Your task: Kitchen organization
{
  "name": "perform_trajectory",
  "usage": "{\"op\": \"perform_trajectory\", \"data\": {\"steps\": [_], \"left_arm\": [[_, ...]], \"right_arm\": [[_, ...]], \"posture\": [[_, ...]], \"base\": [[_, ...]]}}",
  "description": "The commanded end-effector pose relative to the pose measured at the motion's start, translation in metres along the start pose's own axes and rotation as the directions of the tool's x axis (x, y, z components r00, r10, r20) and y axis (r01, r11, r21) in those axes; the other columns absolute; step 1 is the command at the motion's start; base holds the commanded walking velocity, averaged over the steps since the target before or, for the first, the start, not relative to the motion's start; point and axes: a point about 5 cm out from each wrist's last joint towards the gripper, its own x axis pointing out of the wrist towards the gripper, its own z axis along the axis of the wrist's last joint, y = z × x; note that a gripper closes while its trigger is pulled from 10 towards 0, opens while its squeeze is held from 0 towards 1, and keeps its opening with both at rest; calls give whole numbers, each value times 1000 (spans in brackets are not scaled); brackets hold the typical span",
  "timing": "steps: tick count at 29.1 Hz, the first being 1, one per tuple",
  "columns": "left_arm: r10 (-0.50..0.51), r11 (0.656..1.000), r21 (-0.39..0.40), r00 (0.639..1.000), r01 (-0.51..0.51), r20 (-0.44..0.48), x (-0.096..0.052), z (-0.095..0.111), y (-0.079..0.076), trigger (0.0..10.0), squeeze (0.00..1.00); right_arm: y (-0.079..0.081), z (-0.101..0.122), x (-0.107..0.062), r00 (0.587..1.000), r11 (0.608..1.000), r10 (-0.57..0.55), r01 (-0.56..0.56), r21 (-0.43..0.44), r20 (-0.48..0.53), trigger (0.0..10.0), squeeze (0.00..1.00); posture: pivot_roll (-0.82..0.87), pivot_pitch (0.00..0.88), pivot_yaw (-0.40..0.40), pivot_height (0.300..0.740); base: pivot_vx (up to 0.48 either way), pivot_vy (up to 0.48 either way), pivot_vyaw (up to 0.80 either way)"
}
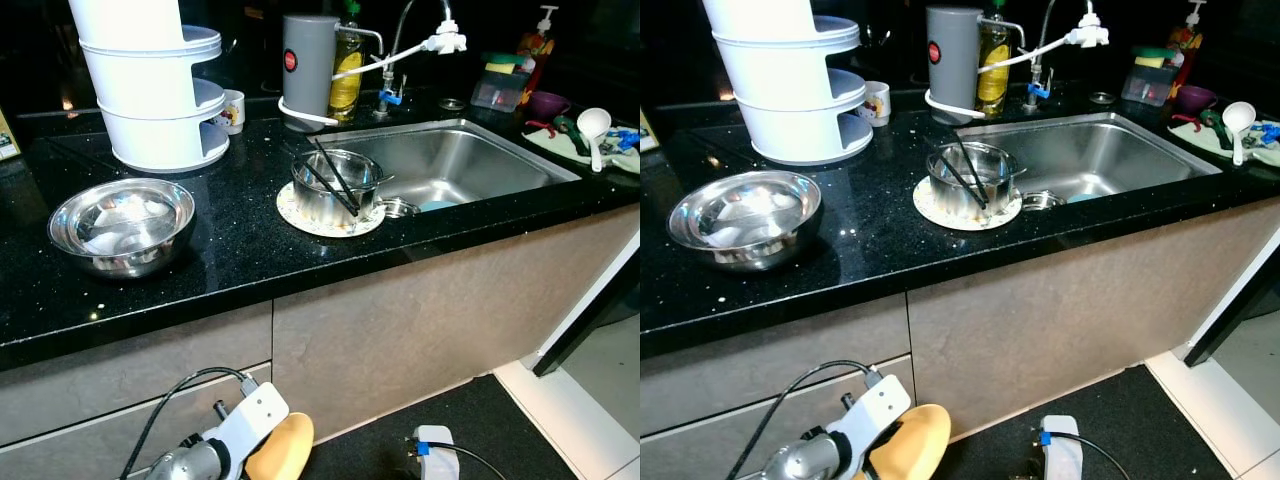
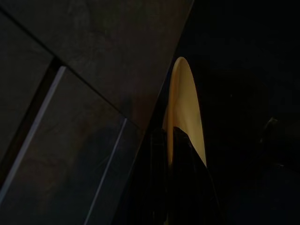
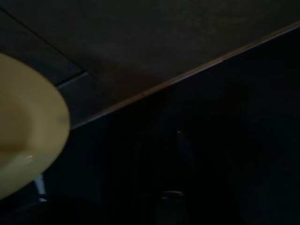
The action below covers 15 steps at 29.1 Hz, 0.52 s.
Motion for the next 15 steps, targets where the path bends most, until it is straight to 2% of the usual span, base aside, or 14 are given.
{"op": "perform_trajectory", "data": {"steps": [1, 2, 5, 8, 10, 13, 14, 15], "left_arm": [[22, 999, -30, 1000, -22, 2, 0, -3, 6, 0, 0], [22, 999, -30, 1000, -22, 2, 0, -3, 6, 0, 0], [-22, 1000, -10, 1000, 22, 2, -6, -4, 9, 0, 0], [-37, 999, 3, 999, 37, 6, -8, -3, 11, 0, 0], [-91, 993, 72, 996, 91, 1, -14, -1, 16, 0, 0], [-110, 989, 101, 994, 110, -6, -17, -1, 18, 0, 0], [-142, 982, 124, 990, 141, -2, -21, 2, 21, 0, 0], [-192, 969, 157, 981, 190, 1, -28, 5, 25, 0, 0]], "right_arm": [[6, 2, 1, 997, 995, 77, -78, 55, 14, 10000, 1000], [6, 2, 1, 997, 995, 77, -78, 55, 14, 10000, 1000], [18, 13, -1, 956, 959, 283, -283, -18, 76, 10000, 1000], [20, 16, -3, 938, 942, 334, -330, -65, 88, 10000, 1000], [19, 25, -8, 898, 890, 430, -404, -209, 93, 10000, 1000], [19, 27, -10, 884, 869, 459, -425, -255, 88, 10000, 1000], [20, 33, -11, 863, 838, 498, -452, -305, 89, 10000, 1000], [25, 40, -11, 834, 789, 546, -484, -380, 72, 10000, 1000]], "posture": [[-55, 132, -20, 740], [-55, 132, -20, 740], [-52, 146, -30, 740], [-51, 148, -36, 740], [-48, 155, -53, 740], [-48, 155, -53, 740], [-42, 158, -65, 740], [-43, 159, -70, 740]], "base": [[0, 0, 0], [0, 0, 0], [0, 0, 0], [0, 0, 0], [0, 0, 0], [0, 0, 0], [0, 0, 0], [0, 0, 0]]}}
